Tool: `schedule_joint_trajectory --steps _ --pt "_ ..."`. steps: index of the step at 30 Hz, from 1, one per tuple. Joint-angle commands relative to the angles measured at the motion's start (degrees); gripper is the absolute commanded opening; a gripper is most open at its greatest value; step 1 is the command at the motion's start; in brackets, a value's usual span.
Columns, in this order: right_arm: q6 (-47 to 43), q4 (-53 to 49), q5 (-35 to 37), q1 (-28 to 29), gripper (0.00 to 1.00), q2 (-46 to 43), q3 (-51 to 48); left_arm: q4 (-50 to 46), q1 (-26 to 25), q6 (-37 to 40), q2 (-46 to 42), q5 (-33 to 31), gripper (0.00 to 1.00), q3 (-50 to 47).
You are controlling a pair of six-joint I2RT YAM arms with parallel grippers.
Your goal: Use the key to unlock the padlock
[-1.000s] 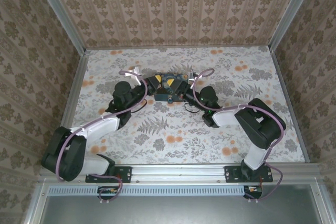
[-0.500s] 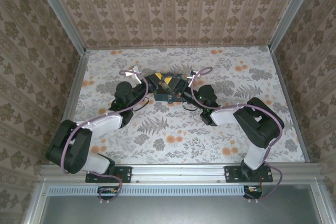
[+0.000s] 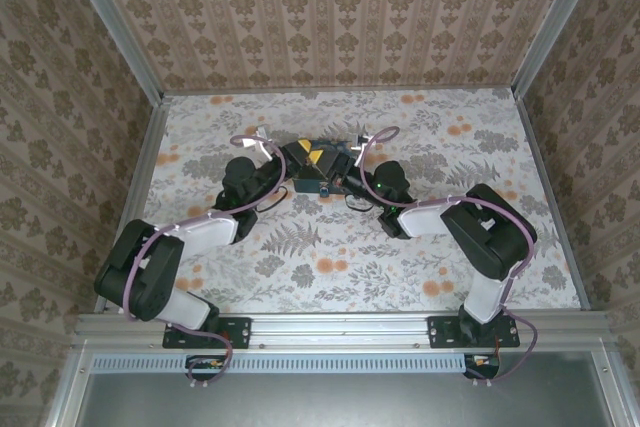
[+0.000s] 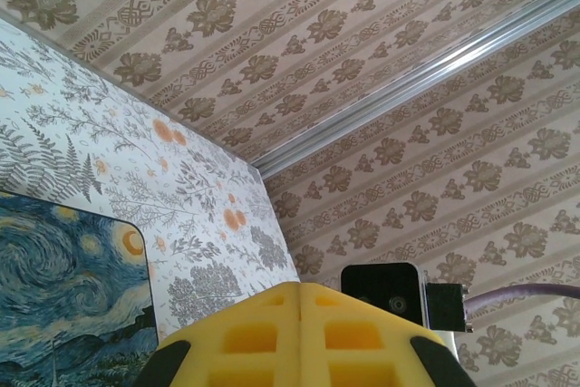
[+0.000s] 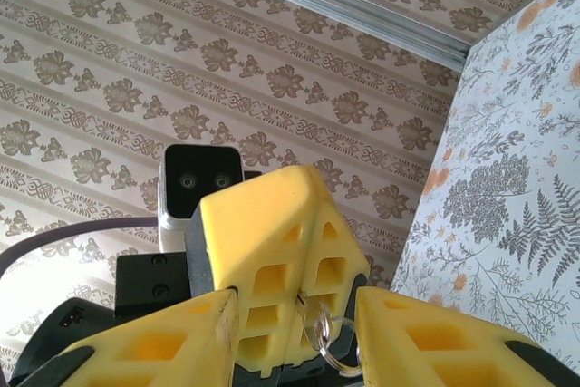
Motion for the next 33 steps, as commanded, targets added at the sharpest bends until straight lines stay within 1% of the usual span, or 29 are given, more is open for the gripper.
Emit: schedule_joint_trajectory --steps 1,6,11,14,17,22,26,33 --pt "-0.6 2.9 -1.6 0.5 0.4 0.6 1.0 3.5 -0.4 -1.2 0.8 -0.2 0.0 0.2" --pt "-0.7 2.9 -1.7 0.7 0.37 0.9 0.8 3.8 -0.7 -1.5 1.0 -0.3 0.0 0.2" --pt "-0.7 2.9 -1.8 0.7 0.3 1.0 0.6 3.8 -0.7 -1.5 1.0 -0.4 0.0 0.2" --pt "-0.6 2.9 -1.8 0.7 0.24 1.0 0.3 3.7 -0.7 -1.5 1.0 -0.3 0.0 0.2" --pt "-0.7 2.9 -1.6 0.7 0.21 1.1 0.0 3.6 -0.7 -1.6 1.1 -0.2 0.0 0.2" --pt "-0.8 2.9 -1.7 0.6 0.2 0.9 -0.1 3.6 -0.7 -1.6 1.3 0.1 0.0 0.3" --pt "-1.1 2.9 -2.2 0.5 0.23 0.6 -0.1 3.6 -0.7 -1.9 1.5 0.6 0.0 0.5" --pt "-0.8 2.7 -2.5 -0.1 0.21 0.5 -0.2 3.8 -0.9 -2.3 1.9 1.1 0.0 0.2"
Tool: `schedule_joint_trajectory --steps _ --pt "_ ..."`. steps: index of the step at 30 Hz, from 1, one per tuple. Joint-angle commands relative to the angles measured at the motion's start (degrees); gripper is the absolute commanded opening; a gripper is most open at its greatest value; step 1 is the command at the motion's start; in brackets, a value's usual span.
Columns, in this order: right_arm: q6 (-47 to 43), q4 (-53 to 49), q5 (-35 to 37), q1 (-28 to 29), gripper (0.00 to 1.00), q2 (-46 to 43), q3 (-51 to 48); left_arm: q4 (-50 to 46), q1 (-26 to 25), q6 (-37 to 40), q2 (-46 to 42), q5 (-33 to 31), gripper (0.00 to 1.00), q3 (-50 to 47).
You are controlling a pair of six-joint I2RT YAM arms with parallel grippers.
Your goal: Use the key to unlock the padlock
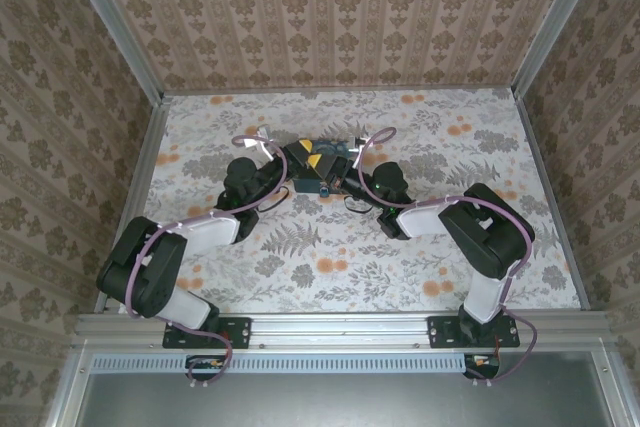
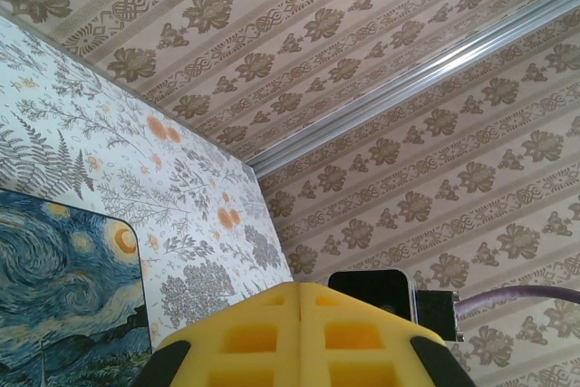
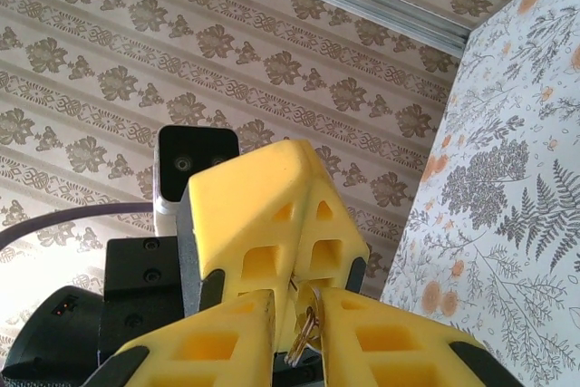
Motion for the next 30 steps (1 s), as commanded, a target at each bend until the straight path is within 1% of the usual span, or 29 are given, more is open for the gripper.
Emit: schedule_joint_trajectory --steps 1,10,13,22,23,24,26,27,30 --pt "-0.8 2.8 -1.2 -0.3 0.2 -0.1 -0.2 2.1 -0.4 -1.1 0.8 0.9 0.0 0.2" --pt "-1.1 2.8 -1.7 -0.6 0.07 -0.6 -0.7 1.3 -0.5 -1.1 1.0 1.5 0.0 0.6" --pt "-1.3 2.8 -2.0 -0.7 0.0 -1.0 -0.7 0.9 -0.5 -1.1 1.1 1.8 0.0 0.8" --pt "-2.1 2.7 -2.0 -0.9 0.0 -2.6 -1.9 -0.4 -0.5 -1.6 1.1 2.2 0.0 1.2" --pt "-2.2 2.6 -1.9 -1.0 0.0 -2.8 -2.1 -0.7 -0.4 -1.6 1.0 2.1 0.05 1.3" --pt "-2.2 2.5 -1.6 -1.1 0.0 -3.0 -2.5 -1.0 -0.3 -1.8 0.7 2.0 0.15 1.3" --pt "-1.8 2.6 -0.9 -1.6 0.0 -3.3 -3.6 -1.5 0.5 -2.0 -0.4 2.1 0.24 1.2" --pt "-1.8 2.5 -0.7 -1.8 0.0 -3.6 -4.2 -2.2 1.1 -2.1 -1.2 2.1 0.31 1.0" --pt "-1.8 2.5 0.0 -2.5 0.0 -4.6 -6.1 -5.8 2.9 -1.5 -4.8 2.7 0.42 0.6"
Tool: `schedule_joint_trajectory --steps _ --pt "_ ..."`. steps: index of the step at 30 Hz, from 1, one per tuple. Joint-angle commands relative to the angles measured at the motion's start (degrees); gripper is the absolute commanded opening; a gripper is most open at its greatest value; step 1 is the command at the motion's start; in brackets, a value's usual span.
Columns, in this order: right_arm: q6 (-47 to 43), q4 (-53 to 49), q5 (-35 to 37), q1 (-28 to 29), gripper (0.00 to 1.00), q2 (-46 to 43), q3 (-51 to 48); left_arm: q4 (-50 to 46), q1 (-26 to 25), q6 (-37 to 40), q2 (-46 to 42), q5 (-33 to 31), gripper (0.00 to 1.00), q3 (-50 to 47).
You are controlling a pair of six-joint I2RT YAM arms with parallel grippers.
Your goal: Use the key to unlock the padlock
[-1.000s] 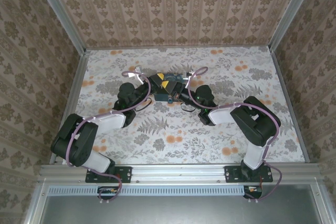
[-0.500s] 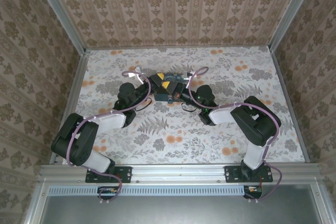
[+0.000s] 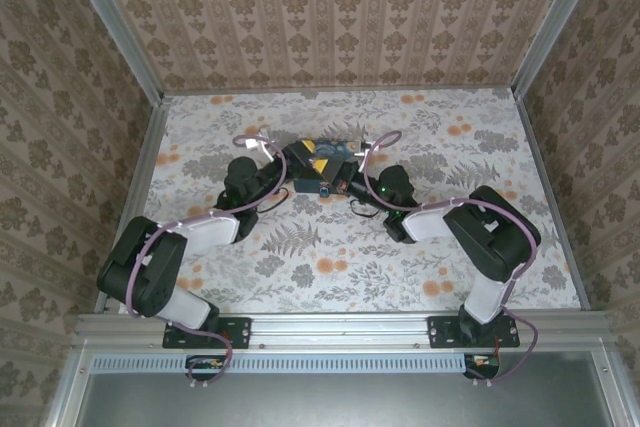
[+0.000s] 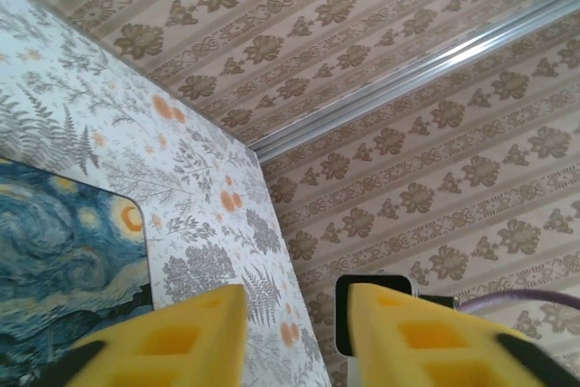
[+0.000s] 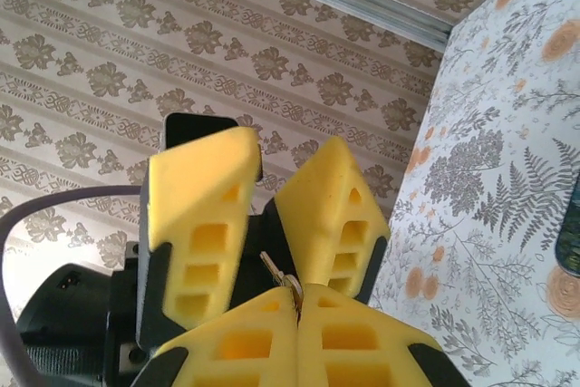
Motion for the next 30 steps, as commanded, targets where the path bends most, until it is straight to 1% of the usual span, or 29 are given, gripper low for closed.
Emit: schedule_joint_trajectory --steps 1,5,7,11,14,18,21,23,26,30 --pt "-1.4 2.5 0.9 -0.9 0.0 -2.6 -2.2 -4.5 2.1 0.9 -5.3 1.0 0.45 0.5" --pt "-1.8 2.0 0.2 -1.5 0.0 -3.8 -3.8 -15.6 3.3 5.3 -12.4 1.8 0.57 0.5" --pt "-2.1 0.8 -0.1 -1.8 0.0 -4.7 -4.4 -24.6 3.3 8.9 -16.0 1.8 0.65 1.6" --pt "-3.8 -3.5 -0.1 -2.4 0.0 -7.0 -5.5 -40.5 2.4 17.2 -21.1 1.1 0.73 3.7" --pt "-5.4 -8.0 -0.1 -3.1 0.0 -9.4 -5.9 -48.4 0.8 22.6 -23.4 -0.3 0.77 3.8" --pt "-8.4 -14.0 1.1 -3.6 0.0 -13.1 -7.0 -52.3 -2.1 27.0 -23.9 -3.1 0.82 1.9" --pt "-10.0 -18.8 5.1 -4.0 0.0 -16.2 -8.6 -53.2 -4.2 28.7 -21.9 -5.1 0.84 0.8" --pt "-10.7 -19.5 6.3 -4.4 0.0 -17.3 -9.7 -52.4 -5.4 29.4 -20.0 -5.7 0.84 0.1" --pt "-10.9 -19.2 6.0 -4.8 0.0 -17.8 -10.6 -50.6 -7.3 30.1 -17.4 -6.9 0.85 -0.7" --pt "-11.1 -19.8 3.6 -4.8 0.0 -18.3 -11.2 -47.4 -7.8 27.4 -15.9 -7.4 0.85 -0.9"
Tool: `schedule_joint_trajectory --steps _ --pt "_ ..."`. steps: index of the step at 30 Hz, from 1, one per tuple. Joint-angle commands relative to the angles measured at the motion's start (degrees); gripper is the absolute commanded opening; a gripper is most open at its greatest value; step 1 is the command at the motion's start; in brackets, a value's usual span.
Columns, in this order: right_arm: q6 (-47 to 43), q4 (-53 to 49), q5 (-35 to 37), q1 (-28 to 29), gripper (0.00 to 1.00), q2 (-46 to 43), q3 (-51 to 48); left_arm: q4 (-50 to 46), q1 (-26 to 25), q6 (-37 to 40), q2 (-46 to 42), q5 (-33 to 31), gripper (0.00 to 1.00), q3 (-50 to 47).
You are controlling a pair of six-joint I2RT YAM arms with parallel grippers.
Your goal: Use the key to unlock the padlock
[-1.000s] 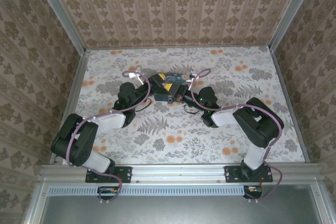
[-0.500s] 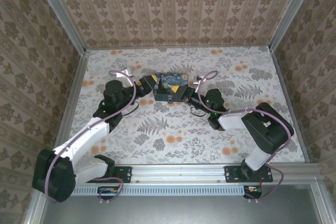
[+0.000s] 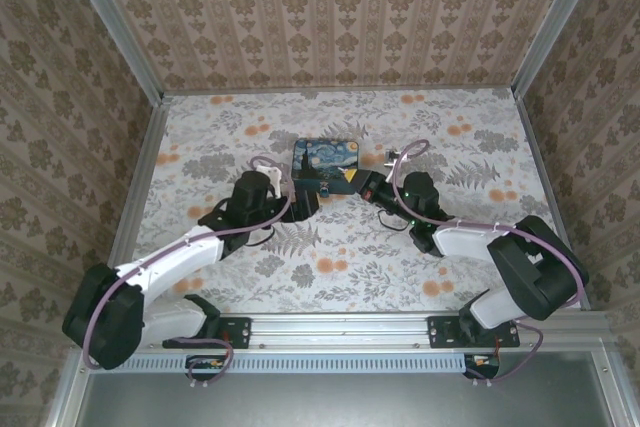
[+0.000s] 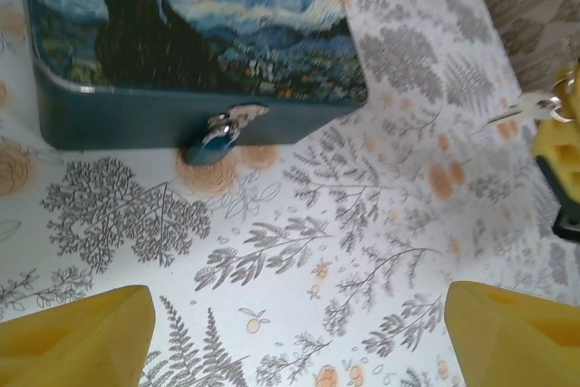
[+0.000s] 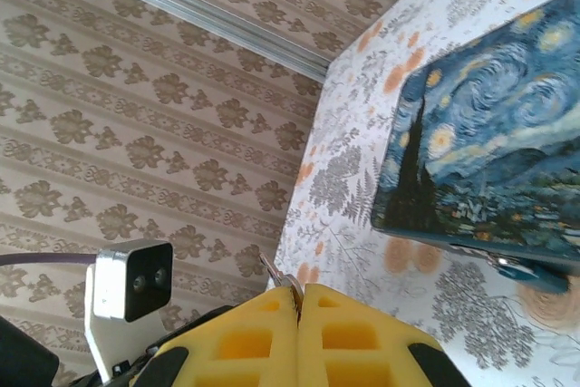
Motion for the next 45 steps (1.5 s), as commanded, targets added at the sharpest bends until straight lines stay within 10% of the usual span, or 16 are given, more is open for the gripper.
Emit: schedule_joint_trajectory --steps 1,21,45 --pt "-1.6 -1.0 -0.9 -0.2 0.0 -1.9 -1.0 3.7 -0.3 -0.8 -0.2 -1.7 0.85 -0.3" --pt "9.3 9.6 1.9 5.3 0.0 3.0 1.1 37.7 1.1 -30.8 11.8 0.9 0.63 1.0" --pt "10.9 11.1 2.3 7.4 0.0 8.1 5.0 45.3 0.0 -33.7 15.8 -0.2 0.32 0.1"
